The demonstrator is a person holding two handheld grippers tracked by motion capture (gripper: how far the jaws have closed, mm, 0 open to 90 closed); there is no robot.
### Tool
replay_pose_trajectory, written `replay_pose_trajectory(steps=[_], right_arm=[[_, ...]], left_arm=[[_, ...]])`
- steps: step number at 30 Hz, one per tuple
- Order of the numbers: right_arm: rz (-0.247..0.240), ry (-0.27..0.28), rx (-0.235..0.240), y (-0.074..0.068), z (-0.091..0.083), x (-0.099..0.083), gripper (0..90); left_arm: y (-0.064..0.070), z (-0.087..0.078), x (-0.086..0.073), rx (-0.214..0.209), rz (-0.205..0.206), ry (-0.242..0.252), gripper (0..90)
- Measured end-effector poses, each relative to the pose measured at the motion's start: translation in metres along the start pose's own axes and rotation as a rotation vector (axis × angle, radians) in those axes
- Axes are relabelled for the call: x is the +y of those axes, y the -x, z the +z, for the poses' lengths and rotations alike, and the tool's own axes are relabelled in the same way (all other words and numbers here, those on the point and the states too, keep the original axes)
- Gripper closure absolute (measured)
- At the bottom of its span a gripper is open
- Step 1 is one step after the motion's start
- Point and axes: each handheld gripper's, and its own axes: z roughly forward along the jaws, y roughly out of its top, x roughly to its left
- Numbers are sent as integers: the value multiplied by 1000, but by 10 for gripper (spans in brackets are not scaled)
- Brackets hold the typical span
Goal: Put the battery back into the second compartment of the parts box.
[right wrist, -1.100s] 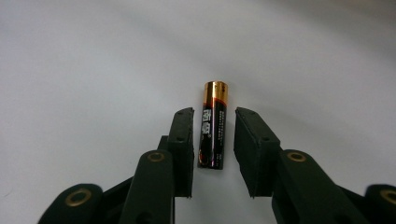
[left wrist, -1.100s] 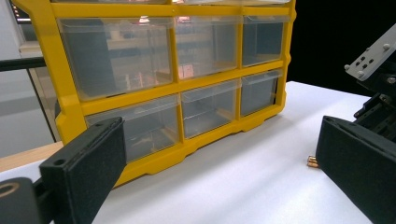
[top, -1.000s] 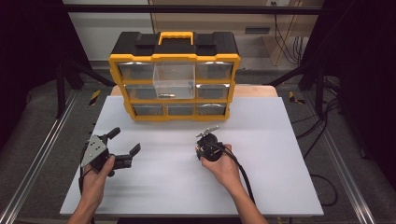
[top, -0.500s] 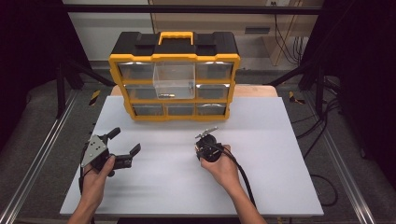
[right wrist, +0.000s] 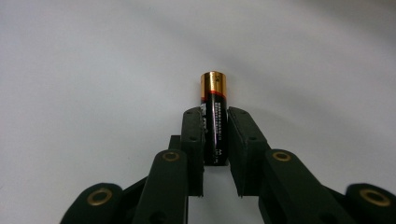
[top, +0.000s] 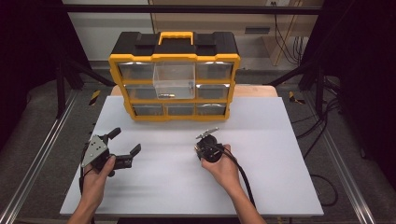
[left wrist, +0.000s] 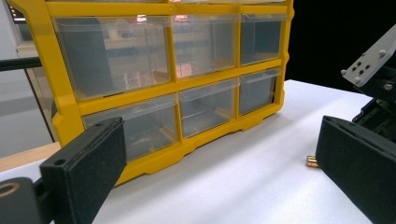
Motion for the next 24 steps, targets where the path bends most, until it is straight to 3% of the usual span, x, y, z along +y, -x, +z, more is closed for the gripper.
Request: replay_pose_trajectory(steps=[5,18,21,22,23,24], right_arm=[[-24,76,3,13,-5,-3,772],[-21,202,-9,37,-19,-1,772],[-55,234,-25,43,-23,0,773],[-28,236,-23,43,-25,0,772],[-54,251,-27,46,-26,0,773],[-39,251,-24,45,-27,0,772]], left_arm=[[-1,0,0,3,-3,0,15],[1,1,-2,3,-4,-4,15],[1,1,-1,3,-4,-6,15],[1,1,-1,4,-4,-6,15],[0,1,-1,3,-1,-9,15],[0,1,-1,4,-1,-9,15]])
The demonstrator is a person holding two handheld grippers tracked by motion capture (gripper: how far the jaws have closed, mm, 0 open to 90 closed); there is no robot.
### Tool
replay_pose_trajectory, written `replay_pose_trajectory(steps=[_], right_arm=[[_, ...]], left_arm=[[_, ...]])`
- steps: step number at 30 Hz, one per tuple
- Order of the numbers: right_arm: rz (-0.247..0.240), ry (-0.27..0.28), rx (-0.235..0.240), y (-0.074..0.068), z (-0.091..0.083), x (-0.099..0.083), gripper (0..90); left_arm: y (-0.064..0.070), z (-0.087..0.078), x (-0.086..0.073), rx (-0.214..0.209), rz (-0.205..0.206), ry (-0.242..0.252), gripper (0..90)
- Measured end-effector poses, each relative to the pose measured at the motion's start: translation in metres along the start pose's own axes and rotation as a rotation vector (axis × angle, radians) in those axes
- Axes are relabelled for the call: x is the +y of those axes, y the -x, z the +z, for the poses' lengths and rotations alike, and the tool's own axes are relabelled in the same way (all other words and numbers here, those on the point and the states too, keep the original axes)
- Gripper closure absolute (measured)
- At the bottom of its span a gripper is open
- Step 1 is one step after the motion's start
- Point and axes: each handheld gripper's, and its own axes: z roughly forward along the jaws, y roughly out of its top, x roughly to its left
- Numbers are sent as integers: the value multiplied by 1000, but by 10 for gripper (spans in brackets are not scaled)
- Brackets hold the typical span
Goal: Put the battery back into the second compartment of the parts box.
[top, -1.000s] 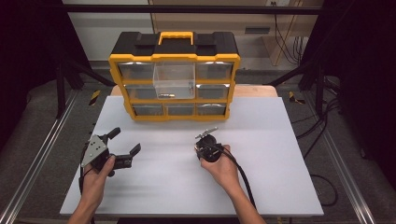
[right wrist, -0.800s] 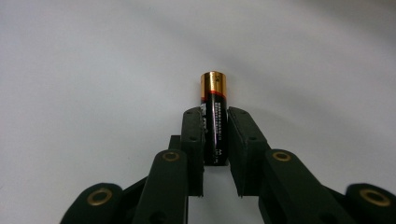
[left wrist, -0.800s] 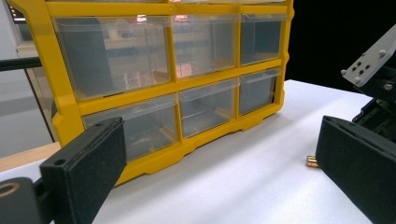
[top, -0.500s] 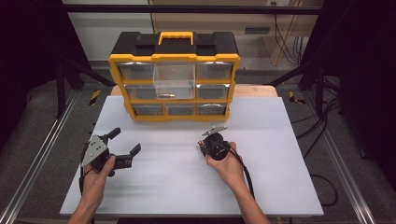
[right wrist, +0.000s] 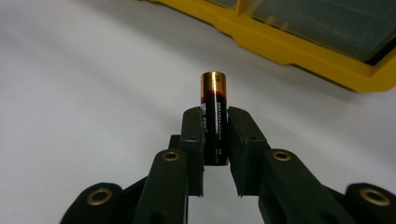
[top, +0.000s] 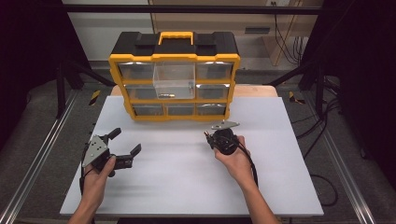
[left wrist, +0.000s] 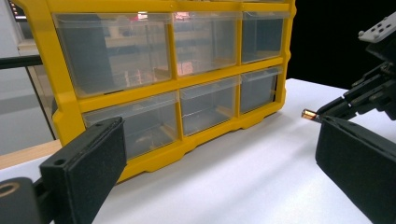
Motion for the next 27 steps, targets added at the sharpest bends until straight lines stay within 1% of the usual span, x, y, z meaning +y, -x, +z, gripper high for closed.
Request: replay_pose_trajectory(steps=[1,3,5,6,7,8,9,10,11,14,15,17,19,20,21,27], right_arm=[[-17,5,-1,2,-1,0,773],[-13,12,4,3,-5,3,772],[-21,25,-1,5,-10,6,773],[-11,26,2,4,-13,7,773],[-15,30,-1,5,-15,9,772],[7,21,-3,4,-18,11,772],[-27,35,-9,7,-19,12,773],[-18,32,-4,7,-22,14,773],[-27,41,-11,8,-24,16,772],[-25,53,-7,9,-32,22,773],[-35,60,-9,10,-34,24,772],[-32,63,-6,10,-40,28,773],[-37,67,-13,10,-44,32,773],[-38,69,-8,10,-47,35,773],[-46,76,-15,10,-49,37,773],[-58,105,-28,10,-65,51,773]], left_arm=[[0,0,0,0,0,0,15],[0,0,0,0,0,1,15],[0,0,0,0,0,0,15],[0,0,0,0,1,-1,15],[0,0,0,1,1,-1,15],[0,0,0,2,0,-1,15],[0,0,0,2,0,0,15],[0,0,0,2,0,1,15],[0,0,0,2,0,0,15],[0,0,0,3,-1,1,15],[0,0,0,3,0,1,15],[0,0,0,2,0,1,15],[0,-1,0,2,0,2,15],[0,-1,0,3,-1,3,15],[-1,-1,0,4,-2,3,15],[0,-1,0,3,-2,4,15]])
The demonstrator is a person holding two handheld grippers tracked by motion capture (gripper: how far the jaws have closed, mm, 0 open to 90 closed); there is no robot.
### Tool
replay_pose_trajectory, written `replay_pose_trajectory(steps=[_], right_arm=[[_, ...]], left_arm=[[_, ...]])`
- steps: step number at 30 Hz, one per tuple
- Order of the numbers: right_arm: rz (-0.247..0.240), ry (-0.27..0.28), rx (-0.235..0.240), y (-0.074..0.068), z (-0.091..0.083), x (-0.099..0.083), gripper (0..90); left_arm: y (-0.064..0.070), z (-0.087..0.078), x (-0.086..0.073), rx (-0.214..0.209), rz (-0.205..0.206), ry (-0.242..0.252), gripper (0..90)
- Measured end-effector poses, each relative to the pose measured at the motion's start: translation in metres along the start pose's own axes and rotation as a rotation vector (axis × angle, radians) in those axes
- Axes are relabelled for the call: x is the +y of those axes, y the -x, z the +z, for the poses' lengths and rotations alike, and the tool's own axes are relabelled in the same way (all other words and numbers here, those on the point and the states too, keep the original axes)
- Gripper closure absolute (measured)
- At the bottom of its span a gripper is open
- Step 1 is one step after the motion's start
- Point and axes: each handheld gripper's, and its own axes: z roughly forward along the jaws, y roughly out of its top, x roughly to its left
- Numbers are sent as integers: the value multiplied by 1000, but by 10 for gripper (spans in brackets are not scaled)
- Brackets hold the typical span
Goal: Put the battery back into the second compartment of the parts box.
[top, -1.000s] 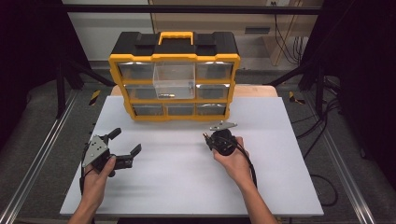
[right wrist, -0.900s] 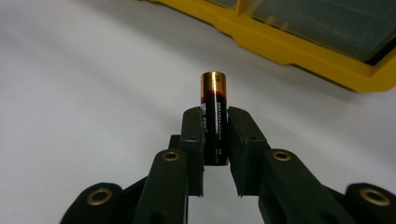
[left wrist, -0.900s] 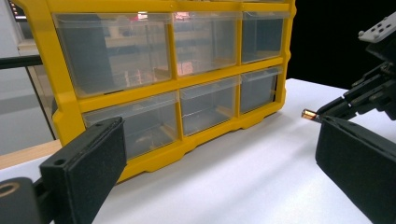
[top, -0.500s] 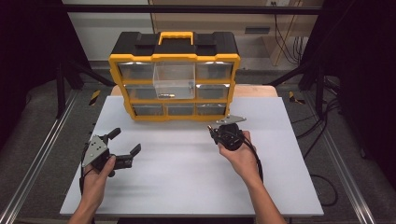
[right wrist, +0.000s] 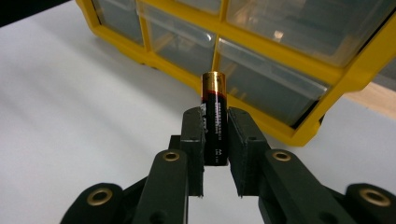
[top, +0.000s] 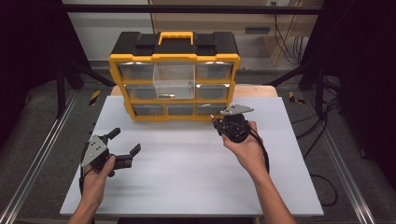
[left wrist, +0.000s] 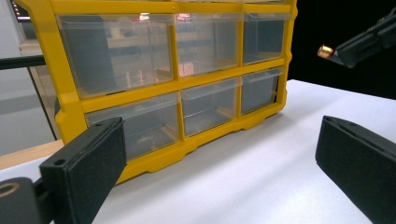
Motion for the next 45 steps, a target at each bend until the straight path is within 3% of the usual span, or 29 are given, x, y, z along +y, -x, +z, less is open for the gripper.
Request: replay_pose_trajectory(steps=[37,45], right_arm=[[-70,109,-10,3,-47,62,772],[-81,112,-13,3,-53,75,773]], left_arm=[[1,-1,1,6,5,14,15],[1,-1,1,5,4,13,15]])
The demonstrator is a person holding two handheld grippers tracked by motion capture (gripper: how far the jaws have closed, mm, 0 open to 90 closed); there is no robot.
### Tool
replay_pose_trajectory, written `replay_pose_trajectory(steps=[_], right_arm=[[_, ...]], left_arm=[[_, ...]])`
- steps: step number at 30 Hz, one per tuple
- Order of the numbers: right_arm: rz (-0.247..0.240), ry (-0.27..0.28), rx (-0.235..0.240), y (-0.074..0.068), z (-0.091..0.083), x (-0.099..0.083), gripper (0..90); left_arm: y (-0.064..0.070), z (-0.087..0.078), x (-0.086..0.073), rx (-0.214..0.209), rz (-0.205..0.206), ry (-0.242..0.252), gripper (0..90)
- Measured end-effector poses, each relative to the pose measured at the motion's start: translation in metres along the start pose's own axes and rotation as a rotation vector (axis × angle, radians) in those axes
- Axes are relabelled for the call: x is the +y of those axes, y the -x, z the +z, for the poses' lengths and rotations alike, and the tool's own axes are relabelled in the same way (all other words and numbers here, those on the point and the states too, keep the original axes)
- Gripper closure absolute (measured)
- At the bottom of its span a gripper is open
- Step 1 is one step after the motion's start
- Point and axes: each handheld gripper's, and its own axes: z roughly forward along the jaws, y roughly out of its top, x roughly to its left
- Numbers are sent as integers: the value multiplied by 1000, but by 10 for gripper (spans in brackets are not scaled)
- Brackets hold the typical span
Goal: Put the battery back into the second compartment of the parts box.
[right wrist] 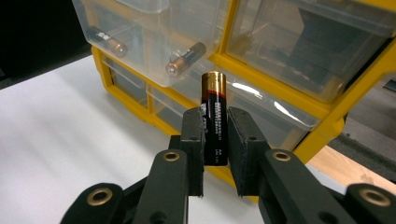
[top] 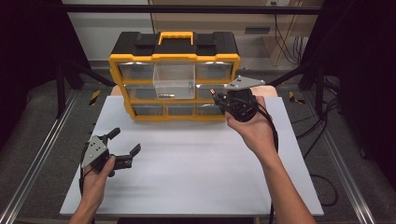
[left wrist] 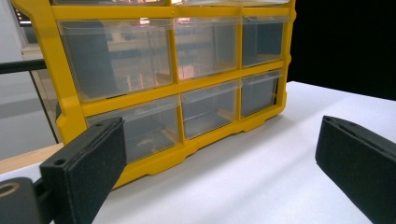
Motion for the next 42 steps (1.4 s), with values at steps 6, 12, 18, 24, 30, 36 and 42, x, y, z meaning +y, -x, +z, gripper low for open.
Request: replay_pose_trajectory(steps=[6,12,18,24,30,36,42], right_arm=[[-1,9,10,-1,1,7,773],[5,19,18,-1,1,15,773],[-5,31,18,0,0,23,773],[0,32,21,1,-2,27,773],[5,46,31,2,-4,31,773],[4,62,37,1,-6,40,773],[0,85,45,1,-7,46,773]], left_arm=[[-1,0,0,2,-4,2,15],[-1,0,0,3,-3,2,15],[-2,-1,0,3,-3,2,15],[-2,-1,0,0,1,-2,15],[-2,-1,0,1,0,0,15],[-2,-1,0,1,0,-3,15],[-2,-1,0,1,0,-2,16]])
